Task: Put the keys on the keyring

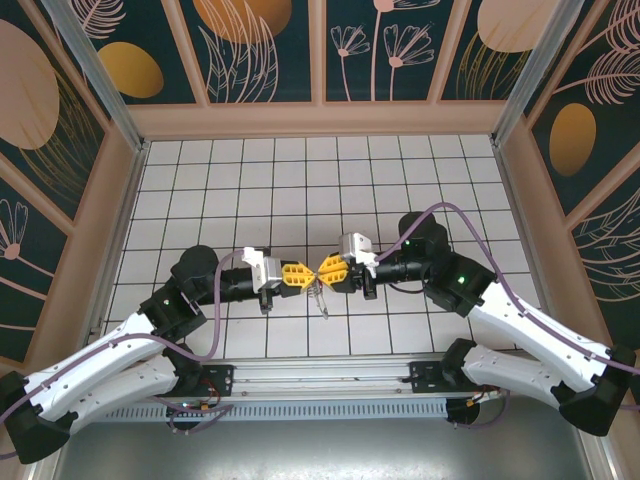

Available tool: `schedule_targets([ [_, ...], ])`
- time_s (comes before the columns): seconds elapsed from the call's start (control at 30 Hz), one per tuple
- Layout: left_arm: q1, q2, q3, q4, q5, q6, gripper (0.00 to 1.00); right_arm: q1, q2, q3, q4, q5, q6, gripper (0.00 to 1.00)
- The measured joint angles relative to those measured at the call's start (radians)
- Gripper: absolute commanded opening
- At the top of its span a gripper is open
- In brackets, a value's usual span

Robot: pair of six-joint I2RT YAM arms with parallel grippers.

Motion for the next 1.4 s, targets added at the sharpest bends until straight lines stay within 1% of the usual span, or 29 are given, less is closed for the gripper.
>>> schedule_targets([
  [0.03,0.000,0.001,0.000,0.004,-0.001,0.000,0.00,0.000,0.002,0.000,0.000,-0.004,-0.001,0.03],
  [0.07,0.000,0.003,0.000,0.006,-0.001,0.000,0.00,-0.001,0.002,0.000,0.000,-0.006,-0.003,0.00],
  [0.27,0.001,0.006,0.000,0.007,-0.009,0.000,0.00,-0.003,0.001,0.000,0.000,0.000,-0.008,0.00],
  [0.3,0.001,0.011,0.005,0.002,-0.015,0.000,0.01,-0.003,0.000,0.000,-0.001,0.008,-0.008,0.00],
  [0.37,0.001,0.033,0.042,-0.042,-0.034,0.002,0.19,-0.003,-0.006,0.000,-0.004,0.038,-0.008,0.00],
  [0.4,0.001,0.048,0.063,-0.066,-0.042,0.000,0.25,-0.004,-0.007,0.000,-0.007,0.058,-0.009,0.00],
  [0.43,0.001,0.067,0.089,-0.092,-0.051,0.002,0.30,-0.005,-0.007,0.002,-0.016,0.082,-0.017,0.00],
  [0.47,0.001,0.087,0.114,-0.118,-0.062,0.005,0.31,-0.005,-0.003,0.006,-0.032,0.102,-0.026,0.00],
  [0.63,0.000,0.172,0.214,-0.267,-0.116,0.031,0.32,-0.005,0.055,0.060,-0.148,0.206,-0.061,0.00],
  [0.87,0.000,0.233,0.293,-0.423,-0.173,0.087,0.29,0.008,0.097,0.137,-0.288,0.296,-0.107,0.00],
  [1.0,0.000,0.249,0.303,-0.463,-0.189,0.111,0.29,0.031,0.124,0.169,-0.339,0.327,-0.130,0.00],
  [1.17,0.000,0.255,0.303,-0.493,-0.200,0.128,0.24,0.046,0.152,0.172,-0.383,0.329,-0.142,0.00],
  [1.4,0.000,0.265,0.303,-0.511,-0.200,0.141,0.24,0.047,0.159,0.192,-0.406,0.330,-0.157,0.00],
])
